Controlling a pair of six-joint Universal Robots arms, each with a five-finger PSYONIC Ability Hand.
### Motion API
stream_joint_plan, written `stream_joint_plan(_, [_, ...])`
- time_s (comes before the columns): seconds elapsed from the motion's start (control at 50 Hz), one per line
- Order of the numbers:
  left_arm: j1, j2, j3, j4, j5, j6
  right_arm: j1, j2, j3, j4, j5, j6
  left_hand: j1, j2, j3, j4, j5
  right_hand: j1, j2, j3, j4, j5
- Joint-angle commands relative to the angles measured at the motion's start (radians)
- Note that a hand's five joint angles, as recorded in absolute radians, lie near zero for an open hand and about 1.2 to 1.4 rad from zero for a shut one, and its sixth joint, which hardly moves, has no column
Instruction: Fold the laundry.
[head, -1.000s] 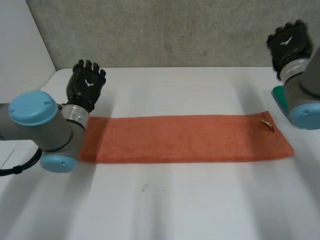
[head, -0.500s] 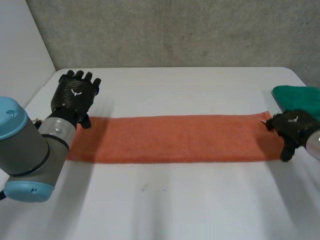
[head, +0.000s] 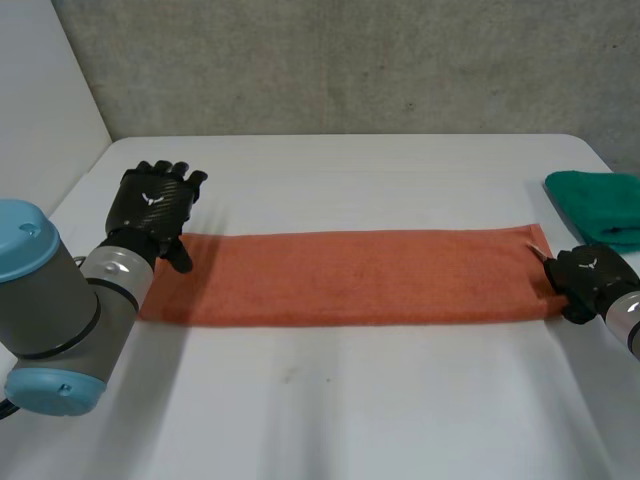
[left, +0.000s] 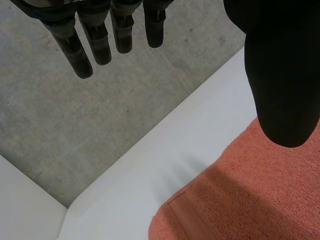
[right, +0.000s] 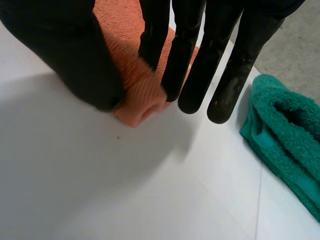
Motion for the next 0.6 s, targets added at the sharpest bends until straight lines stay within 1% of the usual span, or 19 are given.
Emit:
stream_joint_plan(0.02, [0.0,0.0,-0.005,0.0,0.0,0.001,0.001,0.031,-0.032,0.009,-0.015,-0.003,-0.008,-0.021,-0.029,-0.02,-0.038,0.572,0.407,0.403,0.401,0.433])
stream_joint_plan(0.1, [0.0,0.002,-0.005,-0.002,-0.001,0.001,-0.016,0.014,-0.027,0.013,-0.005,-0.001,-0.008,-0.021,-0.029,-0.02,-0.038,0.572,0.407,0.403,0.401,0.433])
stream_joint_plan(0.16, [0.001,0.008,-0.005,-0.002,-0.001,0.001,-0.062,-0.016,-0.016,0.016,0.002,-0.003,-0.008,-0.021,-0.029,-0.02,-0.038,0.572,0.407,0.403,0.401,0.433])
stream_joint_plan(0.2, [0.0,0.011,-0.005,-0.005,-0.003,0.0,-0.117,-0.058,-0.009,0.019,0.016,-0.006,-0.008,-0.021,-0.029,-0.02,-0.038,0.572,0.407,0.403,0.401,0.433])
stream_joint_plan(0.28, [0.0,0.018,-0.005,-0.015,-0.003,0.0,-0.211,-0.122,-0.003,0.018,0.018,-0.03,-0.008,-0.021,-0.029,-0.02,-0.038,0.572,0.407,0.403,0.401,0.433])
stream_joint_plan(0.32, [0.0,0.022,-0.005,-0.02,-0.003,-0.002,-0.238,-0.13,-0.01,0.018,0.019,-0.061,-0.008,-0.021,-0.029,-0.02,-0.038,0.572,0.407,0.403,0.401,0.433])
stream_joint_plan(0.4, [0.001,0.031,-0.005,-0.029,-0.004,-0.008,-0.294,-0.144,-0.029,0.013,0.036,-0.182,-0.014,-0.027,-0.034,-0.025,-0.044,0.572,0.407,0.403,0.401,0.433])
stream_joint_plan(0.44, [0.003,0.041,-0.005,-0.037,-0.003,-0.01,-0.304,-0.145,-0.046,0.007,0.06,-0.236,-0.015,-0.028,-0.035,-0.026,-0.045,0.572,0.407,0.403,0.401,0.433])
stream_joint_plan(0.48, [0.003,0.048,-0.005,-0.038,-0.003,-0.01,-0.292,-0.157,-0.058,0.007,0.091,-0.254,-0.015,-0.028,-0.035,-0.026,-0.045,0.572,0.407,0.403,0.401,0.433])
stream_joint_plan(0.52, [0.0,0.063,-0.003,-0.038,0.005,-0.01,-0.233,-0.202,-0.078,0.01,0.12,-0.247,-0.015,-0.028,-0.035,-0.026,-0.045,0.572,0.407,0.403,0.401,0.433])
stream_joint_plan(0.56, [-0.004,0.075,-0.002,-0.038,0.015,-0.014,-0.153,-0.232,-0.09,0.004,0.131,-0.236,-0.015,-0.028,-0.035,-0.026,-0.045,0.572,0.407,0.403,0.401,0.433])
stream_joint_plan(0.58, [-0.005,0.081,0.001,-0.038,0.025,-0.019,-0.075,-0.254,-0.105,0.001,0.13,-0.222,-0.015,-0.028,-0.035,-0.026,-0.045,0.572,0.407,0.403,0.401,0.433])
stream_joint_plan(0.6, [-0.005,0.094,0.007,-0.038,0.055,-0.033,-0.035,-0.259,-0.11,0.001,0.13,-0.216,-0.015,-0.028,-0.035,-0.026,-0.045,0.572,0.407,0.403,0.401,0.433])
